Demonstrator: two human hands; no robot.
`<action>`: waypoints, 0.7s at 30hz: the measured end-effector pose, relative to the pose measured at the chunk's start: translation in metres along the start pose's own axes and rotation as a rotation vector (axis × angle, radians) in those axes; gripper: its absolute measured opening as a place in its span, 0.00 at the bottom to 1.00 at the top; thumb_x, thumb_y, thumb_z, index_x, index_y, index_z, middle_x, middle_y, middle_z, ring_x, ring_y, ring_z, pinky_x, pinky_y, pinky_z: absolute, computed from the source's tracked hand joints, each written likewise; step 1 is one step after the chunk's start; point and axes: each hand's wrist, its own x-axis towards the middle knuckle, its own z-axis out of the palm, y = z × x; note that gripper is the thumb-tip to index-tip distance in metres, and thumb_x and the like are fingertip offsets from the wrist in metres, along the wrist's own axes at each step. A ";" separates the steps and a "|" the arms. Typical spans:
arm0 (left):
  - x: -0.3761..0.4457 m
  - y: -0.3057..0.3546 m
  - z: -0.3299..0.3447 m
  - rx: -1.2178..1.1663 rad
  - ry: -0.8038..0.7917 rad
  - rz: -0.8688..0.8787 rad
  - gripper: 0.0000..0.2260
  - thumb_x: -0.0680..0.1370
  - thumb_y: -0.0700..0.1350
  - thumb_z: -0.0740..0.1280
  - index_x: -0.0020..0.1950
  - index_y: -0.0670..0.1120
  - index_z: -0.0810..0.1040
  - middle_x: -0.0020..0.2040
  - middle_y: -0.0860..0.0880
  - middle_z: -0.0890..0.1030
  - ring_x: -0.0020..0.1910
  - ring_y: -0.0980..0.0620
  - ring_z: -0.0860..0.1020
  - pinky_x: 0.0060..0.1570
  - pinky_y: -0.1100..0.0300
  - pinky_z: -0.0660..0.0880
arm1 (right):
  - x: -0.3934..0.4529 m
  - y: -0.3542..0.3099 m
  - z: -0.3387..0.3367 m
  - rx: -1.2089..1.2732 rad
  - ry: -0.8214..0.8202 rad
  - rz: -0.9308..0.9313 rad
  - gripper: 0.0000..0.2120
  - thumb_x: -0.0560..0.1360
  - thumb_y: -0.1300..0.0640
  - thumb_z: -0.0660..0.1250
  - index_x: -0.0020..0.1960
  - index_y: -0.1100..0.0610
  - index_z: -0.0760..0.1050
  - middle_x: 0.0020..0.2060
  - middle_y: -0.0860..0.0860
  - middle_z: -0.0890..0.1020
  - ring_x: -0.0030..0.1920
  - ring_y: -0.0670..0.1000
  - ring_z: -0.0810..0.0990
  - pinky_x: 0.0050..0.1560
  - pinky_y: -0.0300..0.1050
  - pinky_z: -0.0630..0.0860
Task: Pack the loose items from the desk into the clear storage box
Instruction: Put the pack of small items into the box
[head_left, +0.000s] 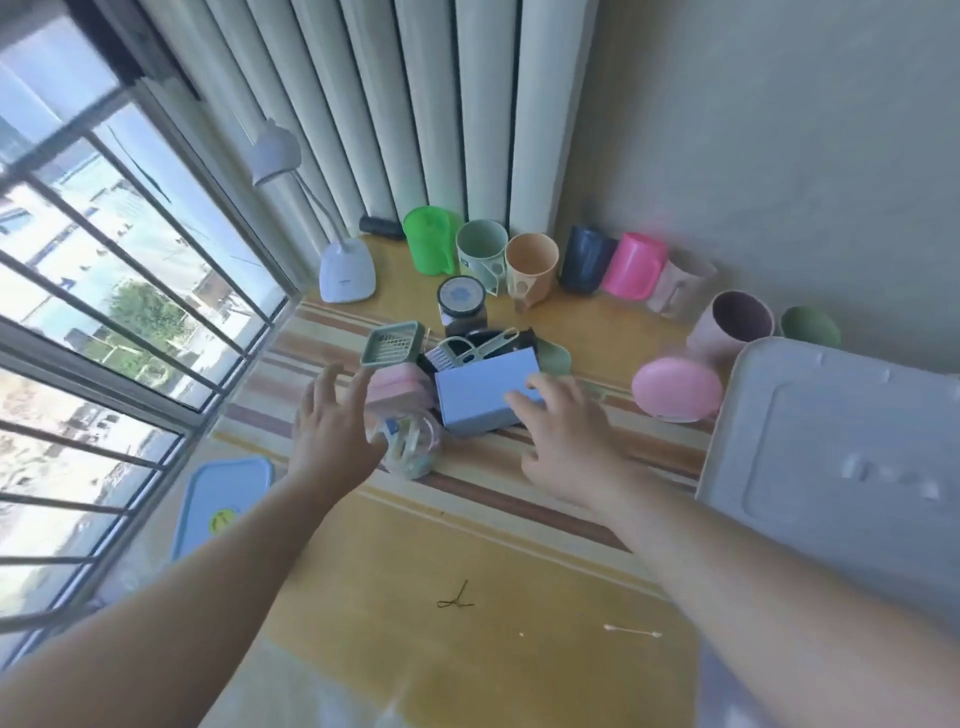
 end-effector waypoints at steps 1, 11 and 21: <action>0.013 -0.005 0.001 0.020 -0.024 0.024 0.41 0.73 0.52 0.74 0.81 0.56 0.55 0.79 0.44 0.56 0.78 0.38 0.55 0.75 0.39 0.59 | 0.019 -0.004 0.000 -0.006 -0.020 0.007 0.33 0.76 0.55 0.68 0.78 0.48 0.61 0.79 0.53 0.58 0.74 0.60 0.59 0.67 0.55 0.70; 0.063 -0.017 0.033 -0.130 -0.146 0.137 0.36 0.71 0.46 0.73 0.77 0.55 0.64 0.73 0.47 0.71 0.68 0.38 0.72 0.67 0.44 0.71 | 0.088 -0.007 0.032 -0.182 -0.149 0.162 0.47 0.73 0.48 0.75 0.82 0.44 0.48 0.78 0.51 0.55 0.75 0.64 0.56 0.69 0.61 0.64; 0.012 -0.002 -0.010 -0.206 0.158 0.310 0.31 0.64 0.40 0.78 0.65 0.56 0.78 0.56 0.51 0.72 0.51 0.42 0.77 0.43 0.52 0.76 | 0.027 0.003 0.017 -0.040 -0.052 0.167 0.41 0.64 0.51 0.75 0.72 0.45 0.59 0.67 0.45 0.67 0.63 0.57 0.65 0.55 0.53 0.67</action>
